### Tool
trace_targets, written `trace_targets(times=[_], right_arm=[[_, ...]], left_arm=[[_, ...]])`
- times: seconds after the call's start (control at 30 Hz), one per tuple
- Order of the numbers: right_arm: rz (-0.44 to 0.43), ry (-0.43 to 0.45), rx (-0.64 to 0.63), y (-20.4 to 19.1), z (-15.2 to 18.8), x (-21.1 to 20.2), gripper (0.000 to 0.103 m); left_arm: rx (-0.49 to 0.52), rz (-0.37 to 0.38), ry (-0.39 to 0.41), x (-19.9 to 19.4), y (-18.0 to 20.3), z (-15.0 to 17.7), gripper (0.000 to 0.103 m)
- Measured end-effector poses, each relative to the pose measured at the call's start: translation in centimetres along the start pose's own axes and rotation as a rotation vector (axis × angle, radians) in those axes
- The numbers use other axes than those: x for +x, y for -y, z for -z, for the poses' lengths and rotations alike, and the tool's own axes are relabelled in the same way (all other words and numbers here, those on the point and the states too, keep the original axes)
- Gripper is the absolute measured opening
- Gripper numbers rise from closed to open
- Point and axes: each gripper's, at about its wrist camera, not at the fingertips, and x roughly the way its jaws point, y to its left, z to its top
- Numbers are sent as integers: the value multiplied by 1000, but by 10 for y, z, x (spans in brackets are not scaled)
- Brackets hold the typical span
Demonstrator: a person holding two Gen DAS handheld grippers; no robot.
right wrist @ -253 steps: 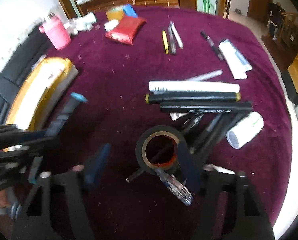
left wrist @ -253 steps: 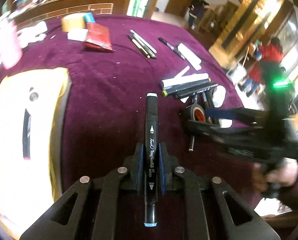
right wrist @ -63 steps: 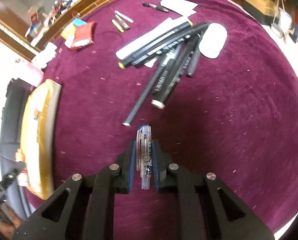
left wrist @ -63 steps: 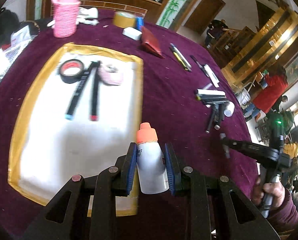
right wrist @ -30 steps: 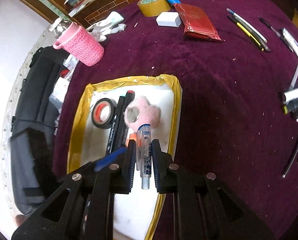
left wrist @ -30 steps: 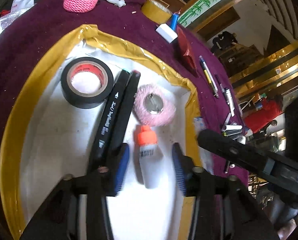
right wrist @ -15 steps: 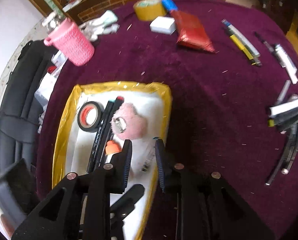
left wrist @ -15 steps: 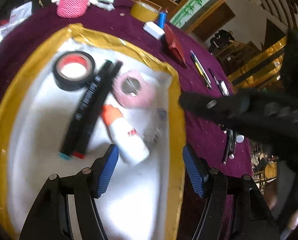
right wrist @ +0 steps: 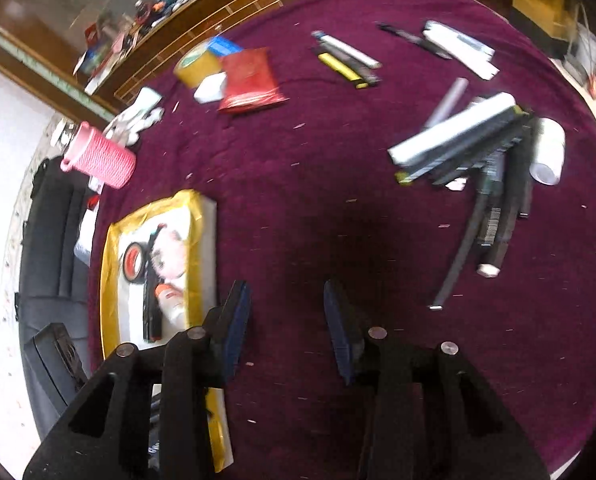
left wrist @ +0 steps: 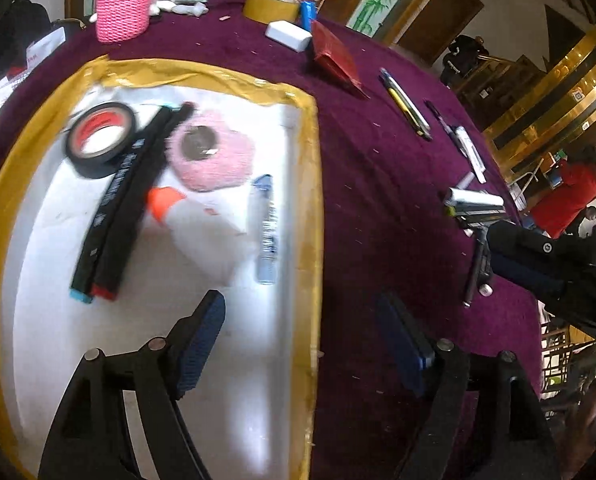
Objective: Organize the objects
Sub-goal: 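Grasp the long white tube with the left tool while the right tool reaches into the marker pile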
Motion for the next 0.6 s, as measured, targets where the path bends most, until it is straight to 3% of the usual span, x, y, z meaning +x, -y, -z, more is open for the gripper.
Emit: trace_targets(times=[0.1,0.2,0.4,0.5,0.6], right_arm=[[-8,5,26,35,-7,-12,36],[1,30,44,75,-20,-29,36],[71,93,69,153,-80,-46,36],[87,85,12,164,-126,-31,36],[58,58,44,172,-164,-2,36]], left_arm=[[-18,-17,-10,-5,8,2,73],[-68,-102,59,-34,5,5,74],[-197,-70,126,-79,12,32,74],[-211,-29,110,-79,30,45,74],[-198,-25,96,-74,52,55,74]])
